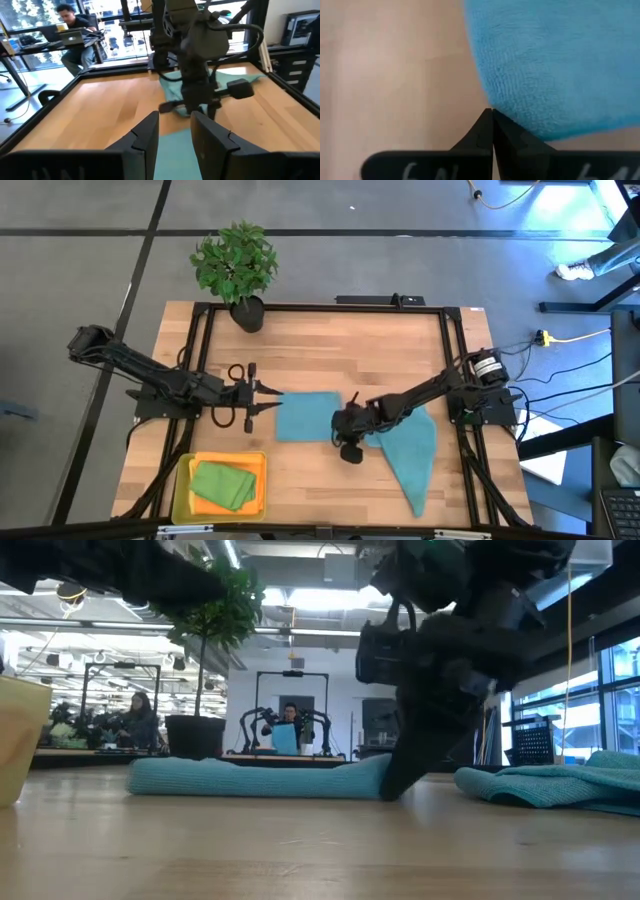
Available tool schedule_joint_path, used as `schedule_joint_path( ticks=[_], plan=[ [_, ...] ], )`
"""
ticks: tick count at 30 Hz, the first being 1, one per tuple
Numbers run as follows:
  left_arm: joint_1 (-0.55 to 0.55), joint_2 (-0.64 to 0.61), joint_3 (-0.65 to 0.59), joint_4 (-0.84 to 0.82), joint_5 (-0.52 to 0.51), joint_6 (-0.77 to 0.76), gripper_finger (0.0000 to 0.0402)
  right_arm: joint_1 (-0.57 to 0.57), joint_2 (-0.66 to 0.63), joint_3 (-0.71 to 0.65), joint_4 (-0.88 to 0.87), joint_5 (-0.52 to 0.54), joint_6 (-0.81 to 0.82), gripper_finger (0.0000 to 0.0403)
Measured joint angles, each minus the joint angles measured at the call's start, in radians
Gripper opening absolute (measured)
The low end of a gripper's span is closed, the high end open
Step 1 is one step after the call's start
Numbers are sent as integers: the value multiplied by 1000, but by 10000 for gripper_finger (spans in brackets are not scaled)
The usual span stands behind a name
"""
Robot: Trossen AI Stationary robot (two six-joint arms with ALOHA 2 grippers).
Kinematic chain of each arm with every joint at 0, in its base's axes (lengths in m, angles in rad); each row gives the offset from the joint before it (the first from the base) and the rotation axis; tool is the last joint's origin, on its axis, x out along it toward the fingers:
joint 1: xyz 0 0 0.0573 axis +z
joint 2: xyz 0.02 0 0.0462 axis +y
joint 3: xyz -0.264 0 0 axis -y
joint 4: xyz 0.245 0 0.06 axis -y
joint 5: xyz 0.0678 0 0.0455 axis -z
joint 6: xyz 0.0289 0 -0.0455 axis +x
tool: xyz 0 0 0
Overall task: Fold microfiber towels
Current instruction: Fold the top blue microfiber cloth
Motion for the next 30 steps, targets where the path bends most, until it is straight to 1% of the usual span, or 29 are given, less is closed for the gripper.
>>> schedule_joint_path(
  ticks=[3,6,8,10,14,15,17,20,21,23,25,27,30],
  plan=[
    [0,0,0,-12,-1,0,103,-29,-10,1,-62,58,47,3],
    [0,0,0,-27,-1,0,103,-61,-10,0,-60,95,50,5],
    [0,0,0,-30,-1,0,103,-81,-9,5,-65,157,46,5],
    [0,0,0,-33,-1,0,103,-99,-6,12,-80,270,39,4],
    [0,0,0,-33,-1,0,103,-136,-3,25,-150,568,31,5],
    [0,0,0,-35,-1,0,103,-142,-3,33,-181,625,48,5],
    [0,0,0,-43,-1,0,103,-153,-3,48,-263,679,76,5],
    [0,0,0,-53,-1,1,103,-154,-3,87,-348,686,94,4],
    [0,0,0,-53,-2,5,103,-146,-3,99,-351,686,78,4],
    [0,0,0,-52,-2,7,103,-117,-3,120,-348,664,-7,4],
    [0,0,0,-52,-2,7,103,-83,-3,139,-301,606,-114,6],
    [0,0,0,-52,-2,7,103,-52,-4,142,-214,550,-205,9],
    [1,0,0,-51,-19,8,103,-24,-3,141,-69,512,-290,13]
  ],
)
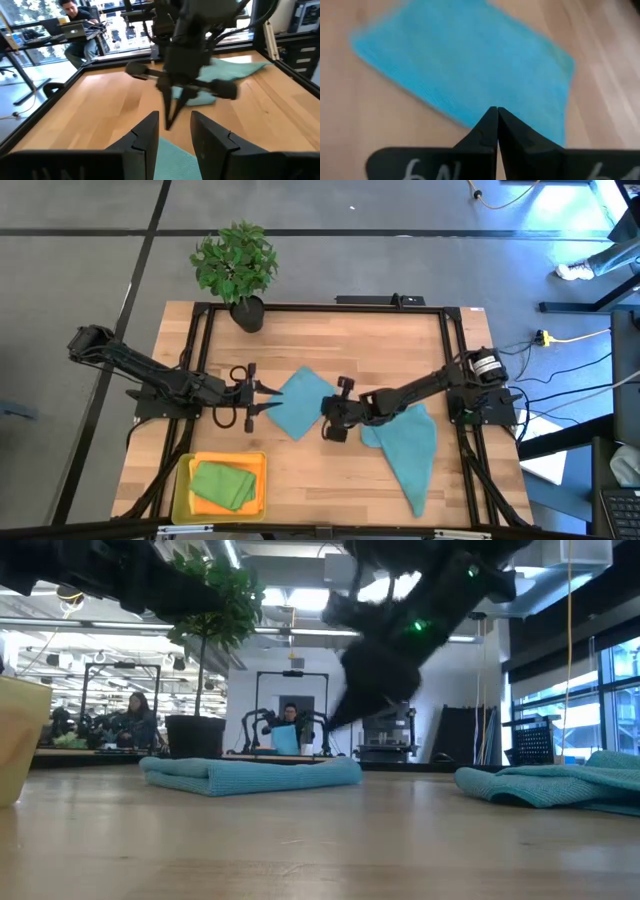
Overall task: Fold microfiber towels
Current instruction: Fold the top blue microfiber cloth
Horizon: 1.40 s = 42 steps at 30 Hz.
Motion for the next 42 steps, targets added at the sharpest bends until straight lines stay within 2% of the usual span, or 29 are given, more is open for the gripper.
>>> schedule_joint_path(
  ticks=[2,4,6,9,14,20,24,28,35,42],
  plan=[
    [0,0,0,0,-9,-1,103,3,3,1,41,-42,-3,13],
    [0,0,0,0,-9,-6,103,-2,5,1,7,-150,18,10],
    [0,0,0,0,-9,-7,103,-11,6,0,-55,-195,70,5],
    [0,0,0,0,-9,-7,103,-34,6,-14,-103,-165,140,6],
    [0,0,0,0,-9,-7,103,-112,6,-66,-58,-144,201,4],
    [0,0,0,0,-9,-7,103,-223,6,-103,37,-43,206,5],
    [0,0,0,0,-9,-7,103,-257,6,-112,32,-7,204,4],
    [0,0,0,-1,-9,-7,103,-230,5,-112,64,-13,168,4],
    [0,0,0,-3,-9,-6,103,-110,11,-111,259,-135,-66,5],
    [0,0,0,-4,-9,-7,103,-39,13,-112,370,-132,-172,39]
  ],
)
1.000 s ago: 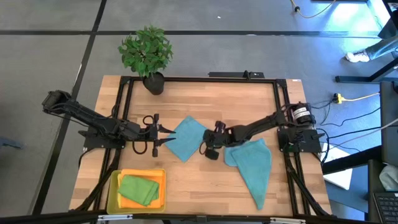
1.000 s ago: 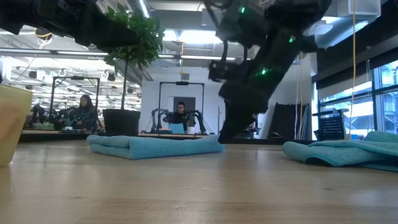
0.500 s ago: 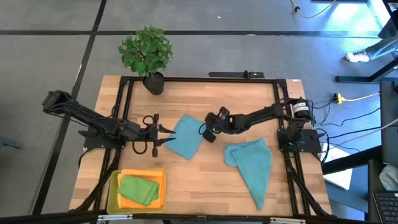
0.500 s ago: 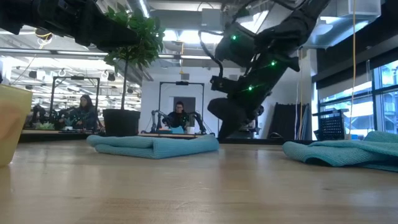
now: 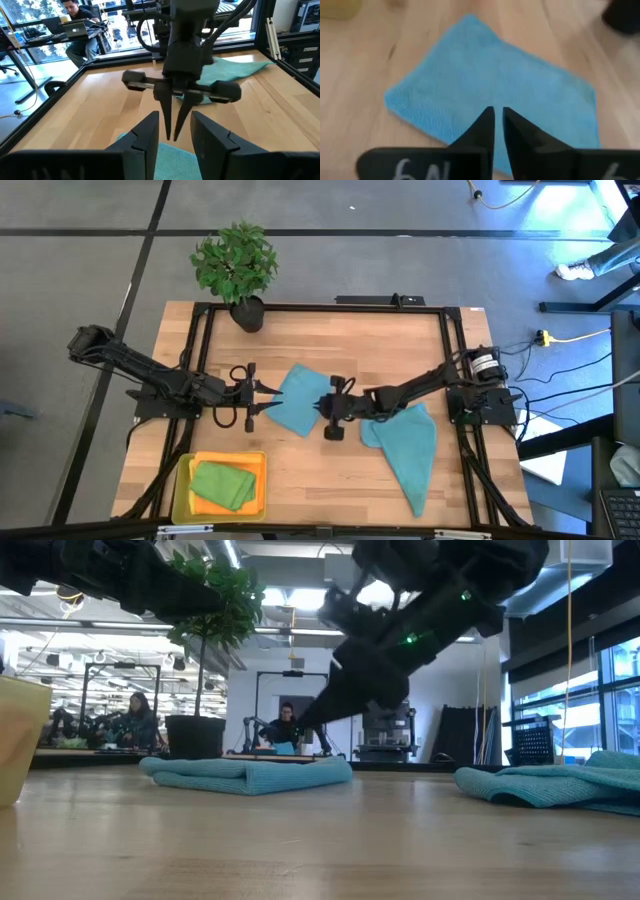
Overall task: Fold microfiber towels
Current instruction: Fold the top blue microfiber cloth
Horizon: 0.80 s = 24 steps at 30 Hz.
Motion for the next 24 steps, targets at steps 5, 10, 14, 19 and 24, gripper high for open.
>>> schedule_joint_path(
  ticks=[5,10,14,19,24],
  plan=[
    [0,0,0,0,0,0,103,29,22,0,46,-37,-92,96],
    [0,0,0,-2,0,0,103,49,96,1,140,-39,-177,176],
    [0,0,0,-3,0,0,103,54,149,1,199,-37,-273,234],
    [0,0,0,-3,0,0,103,58,169,2,199,-23,-311,268],
    [0,0,0,-6,0,0,103,80,169,2,199,-26,-331,270]
  ],
)
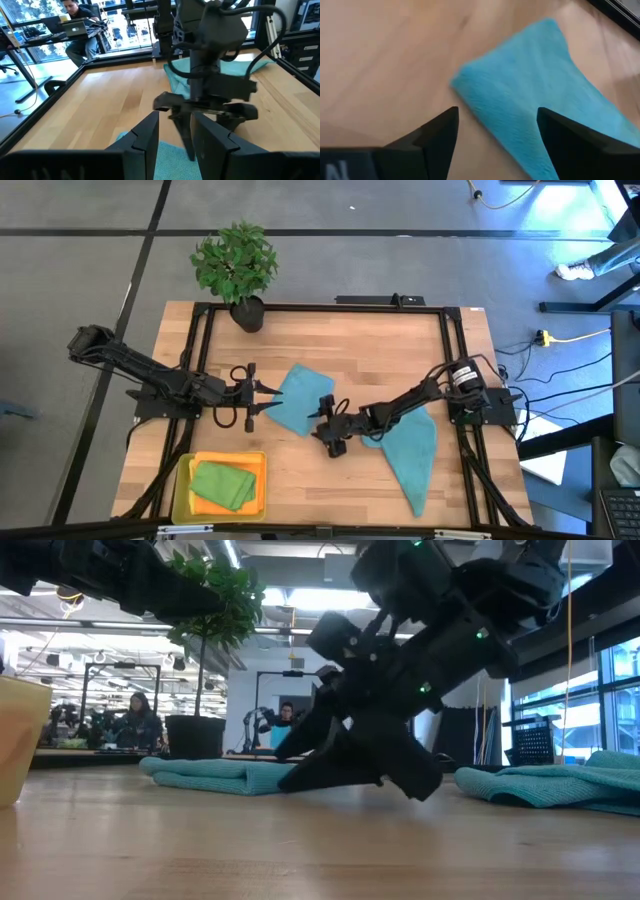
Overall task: Fold microfiber towels
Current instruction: Fold the top blue microfiber cloth
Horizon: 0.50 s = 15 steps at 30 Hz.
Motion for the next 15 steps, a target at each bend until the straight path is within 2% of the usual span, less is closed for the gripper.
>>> schedule_joint_path(
  ticks=[8,15],
  plan=[
    [0,0,0,-2,0,6,103,9,4,46,-17,-66,4,271],
    [0,0,0,-1,0,6,103,-10,80,67,8,-84,5,271]
  ],
)
